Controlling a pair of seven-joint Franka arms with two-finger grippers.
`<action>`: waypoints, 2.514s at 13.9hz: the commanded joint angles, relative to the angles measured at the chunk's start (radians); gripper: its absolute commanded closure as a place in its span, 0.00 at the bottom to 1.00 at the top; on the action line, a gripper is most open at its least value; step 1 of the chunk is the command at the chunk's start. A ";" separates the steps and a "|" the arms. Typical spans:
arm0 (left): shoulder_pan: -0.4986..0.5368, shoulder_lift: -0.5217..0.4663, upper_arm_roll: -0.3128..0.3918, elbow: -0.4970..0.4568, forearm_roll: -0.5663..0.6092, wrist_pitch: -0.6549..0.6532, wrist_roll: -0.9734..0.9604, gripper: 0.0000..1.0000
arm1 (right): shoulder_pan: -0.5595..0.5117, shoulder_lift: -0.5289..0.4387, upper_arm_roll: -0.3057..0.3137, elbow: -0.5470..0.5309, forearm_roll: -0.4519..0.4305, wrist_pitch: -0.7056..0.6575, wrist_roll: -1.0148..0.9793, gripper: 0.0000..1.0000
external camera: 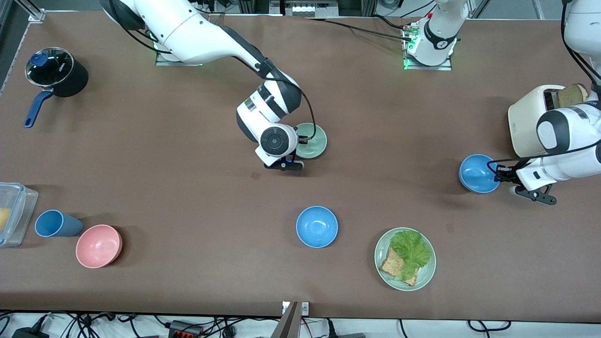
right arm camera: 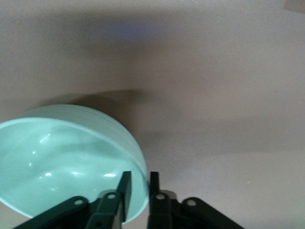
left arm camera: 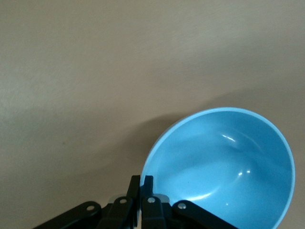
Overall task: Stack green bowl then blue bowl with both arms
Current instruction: 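Lower the green bowl, open the right gripper and withdraw it, then carry the blue bowl over the green bowl with the left gripper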
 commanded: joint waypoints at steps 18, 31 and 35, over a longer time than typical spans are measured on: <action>-0.004 -0.231 -0.618 -0.007 -0.180 -0.273 -0.982 0.99 | -0.436 -0.393 -0.167 0.237 -0.077 -0.331 -0.380 0.00; -0.332 -0.062 -0.659 -0.039 -0.059 0.045 -1.581 1.00 | -0.553 -0.628 -0.319 0.059 -0.094 -0.370 -0.848 0.00; -0.348 -0.013 -0.656 -0.094 0.070 0.158 -1.681 1.00 | -0.544 -0.714 -0.313 -0.085 -0.144 -0.320 -0.818 0.00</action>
